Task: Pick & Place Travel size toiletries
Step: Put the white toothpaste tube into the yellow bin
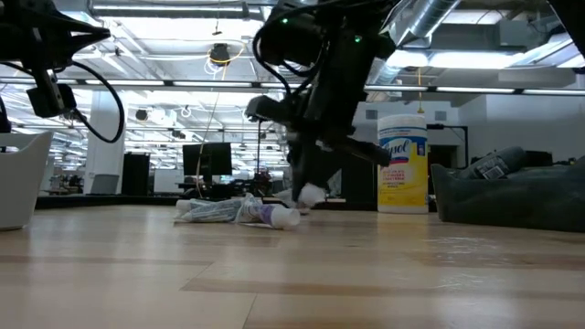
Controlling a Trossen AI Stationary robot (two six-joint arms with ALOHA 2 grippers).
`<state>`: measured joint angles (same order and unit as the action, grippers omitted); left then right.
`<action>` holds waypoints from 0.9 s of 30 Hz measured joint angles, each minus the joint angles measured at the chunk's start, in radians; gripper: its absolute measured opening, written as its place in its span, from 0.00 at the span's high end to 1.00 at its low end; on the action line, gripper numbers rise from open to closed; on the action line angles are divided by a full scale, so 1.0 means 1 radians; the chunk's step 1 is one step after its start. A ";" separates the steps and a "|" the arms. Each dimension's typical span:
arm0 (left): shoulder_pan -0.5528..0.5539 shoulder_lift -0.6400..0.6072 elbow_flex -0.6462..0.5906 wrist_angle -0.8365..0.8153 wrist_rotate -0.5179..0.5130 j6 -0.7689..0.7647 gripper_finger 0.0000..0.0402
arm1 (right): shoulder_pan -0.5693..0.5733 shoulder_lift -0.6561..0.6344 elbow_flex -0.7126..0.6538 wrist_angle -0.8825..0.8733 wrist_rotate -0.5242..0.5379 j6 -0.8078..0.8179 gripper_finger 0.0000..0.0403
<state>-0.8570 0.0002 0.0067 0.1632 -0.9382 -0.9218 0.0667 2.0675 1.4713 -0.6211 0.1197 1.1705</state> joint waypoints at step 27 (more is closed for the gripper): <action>0.000 0.000 0.000 0.003 0.000 0.000 1.00 | 0.572 -0.384 -0.002 -0.575 0.003 0.738 0.97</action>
<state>-0.8570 -0.0002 0.0063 0.1661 -0.9382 -0.9218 0.6383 1.6834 1.4696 -1.1961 0.1230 1.9086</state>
